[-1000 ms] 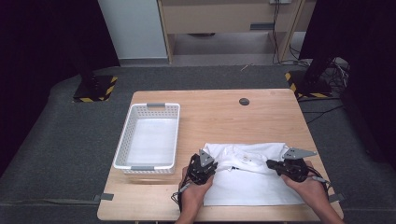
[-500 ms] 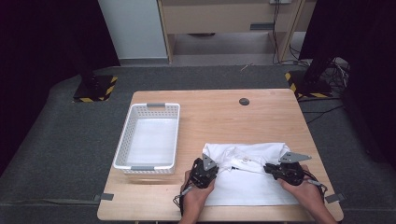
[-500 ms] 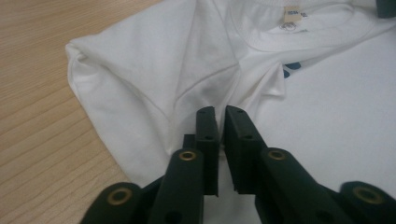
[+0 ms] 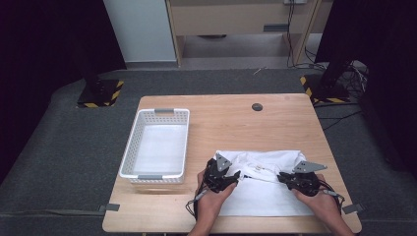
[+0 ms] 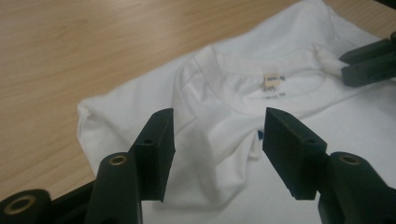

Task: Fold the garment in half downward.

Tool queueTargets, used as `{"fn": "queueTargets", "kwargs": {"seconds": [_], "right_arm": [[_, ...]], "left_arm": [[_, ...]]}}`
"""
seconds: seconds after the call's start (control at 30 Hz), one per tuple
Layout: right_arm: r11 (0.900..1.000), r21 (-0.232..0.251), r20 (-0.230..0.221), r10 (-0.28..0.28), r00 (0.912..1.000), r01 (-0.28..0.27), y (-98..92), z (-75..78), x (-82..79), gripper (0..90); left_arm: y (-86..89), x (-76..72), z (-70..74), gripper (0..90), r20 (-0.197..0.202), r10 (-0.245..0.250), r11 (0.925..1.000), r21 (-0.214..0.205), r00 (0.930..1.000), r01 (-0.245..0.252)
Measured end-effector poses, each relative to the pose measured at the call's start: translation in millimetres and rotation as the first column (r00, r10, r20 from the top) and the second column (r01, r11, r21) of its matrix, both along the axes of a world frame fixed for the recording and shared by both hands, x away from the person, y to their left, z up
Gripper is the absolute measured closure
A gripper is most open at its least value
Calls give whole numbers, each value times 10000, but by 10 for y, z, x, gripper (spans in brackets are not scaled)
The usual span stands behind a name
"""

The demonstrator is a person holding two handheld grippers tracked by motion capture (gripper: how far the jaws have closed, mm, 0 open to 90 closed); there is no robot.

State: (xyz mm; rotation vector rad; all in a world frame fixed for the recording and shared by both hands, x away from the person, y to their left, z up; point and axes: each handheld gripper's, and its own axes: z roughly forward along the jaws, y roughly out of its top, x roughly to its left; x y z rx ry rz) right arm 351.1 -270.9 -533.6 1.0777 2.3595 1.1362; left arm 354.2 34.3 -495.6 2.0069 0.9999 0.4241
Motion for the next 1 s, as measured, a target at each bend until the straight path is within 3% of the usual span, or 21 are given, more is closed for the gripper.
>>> {"fn": "queueTargets", "kwargs": {"seconds": [0.23, 0.4, 0.5, 0.63, 0.7, 0.87, 1.0], "right_arm": [[10000, -40, 92, -71, 9999, 72, 13, -5, -15, 783], [9999, 50, 108, -109, 9999, 109, 10, -12, -20, 772], [10000, -51, 158, -72, 9998, 73, 17, -10, -23, 767], [10000, -59, 164, -76, 9998, 77, 21, -9, -26, 766], [9999, -70, 165, -77, 9998, 78, 22, -9, -26, 765], [9999, -115, 165, -89, 9998, 91, 29, -5, -31, 754], [9997, -221, 179, -58, 9998, 62, 44, 11, -45, 708]], "left_arm": [[-130, 226, 67, 417, 90, 50, 9996, 259, 9999, -53], [-194, 379, -56, 434, -393, -123, 9981, 604, 9991, 147], [-200, 407, -129, 519, -494, -300, 9946, 982, 9983, 347], [-178, 398, -169, 733, -533, -455, 9924, 1116, 9975, 512], [-171, 391, -168, 794, -439, -558, 9905, 1235, 9975, 608], [-127, 340, -107, 867, -230, -481, 9923, 1133, 9986, 505], [-64, 174, 13, 874, 139, -636, 9927, 1035, 9979, 618]]}}
